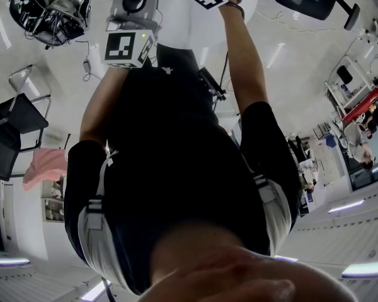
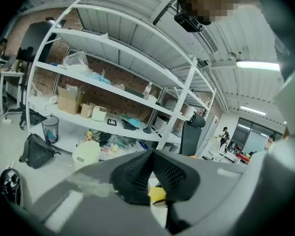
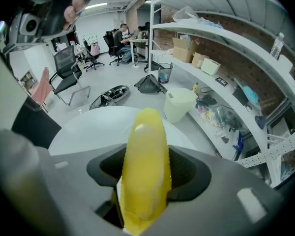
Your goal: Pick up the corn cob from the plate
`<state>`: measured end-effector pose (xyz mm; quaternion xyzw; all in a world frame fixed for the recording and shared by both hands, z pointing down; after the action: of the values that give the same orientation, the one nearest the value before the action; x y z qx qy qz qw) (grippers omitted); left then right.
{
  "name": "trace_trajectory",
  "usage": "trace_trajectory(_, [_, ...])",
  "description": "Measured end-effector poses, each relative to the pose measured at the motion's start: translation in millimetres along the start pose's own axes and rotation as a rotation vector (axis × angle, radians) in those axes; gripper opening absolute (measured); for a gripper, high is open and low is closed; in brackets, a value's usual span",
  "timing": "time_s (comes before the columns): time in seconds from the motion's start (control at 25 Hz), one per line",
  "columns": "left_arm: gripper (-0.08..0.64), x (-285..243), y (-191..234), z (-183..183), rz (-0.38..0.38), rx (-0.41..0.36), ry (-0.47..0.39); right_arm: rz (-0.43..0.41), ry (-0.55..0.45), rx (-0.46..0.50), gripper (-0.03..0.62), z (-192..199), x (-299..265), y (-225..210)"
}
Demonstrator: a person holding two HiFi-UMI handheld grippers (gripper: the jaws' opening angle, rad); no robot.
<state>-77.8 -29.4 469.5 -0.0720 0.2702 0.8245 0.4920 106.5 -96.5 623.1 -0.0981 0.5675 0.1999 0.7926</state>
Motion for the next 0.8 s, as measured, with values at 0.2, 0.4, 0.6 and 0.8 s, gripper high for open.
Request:
trace_trajectory(0.2, [0.006, 10, -6, -9, 0.006, -0.013, -0.023, 0.021, -0.029, -0.012, 0.256, -4, 18, 4])
trace_trajectory(0.4, [0.006, 24, -15, -17, 0.005, -0.011, -0.043, 0.049, -0.062, -0.037, 0.256, -10, 44, 7])
trace_trajectory(0.6, [0.006, 37, -23, -27, 0.014, -0.026, -0.062, 0.066, -0.114, -0.095, 0.256, -18, 71, 10])
trace_trajectory(0.8, [0.006, 49, -27, -36, 0.022, -0.037, -0.082, 0.099, -0.182, -0.159, 0.256, -26, 99, 16])
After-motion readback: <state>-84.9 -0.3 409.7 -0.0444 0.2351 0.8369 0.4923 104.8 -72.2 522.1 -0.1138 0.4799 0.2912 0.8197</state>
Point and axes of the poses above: the fingertips, and each gripper's own axes: x backward along the fingers, y to its left, z out of its underside, the point moved 10 cm from there along x, backward along the fingers, and after that the axes turned 4 degrees about y, right-handed, at the moved point
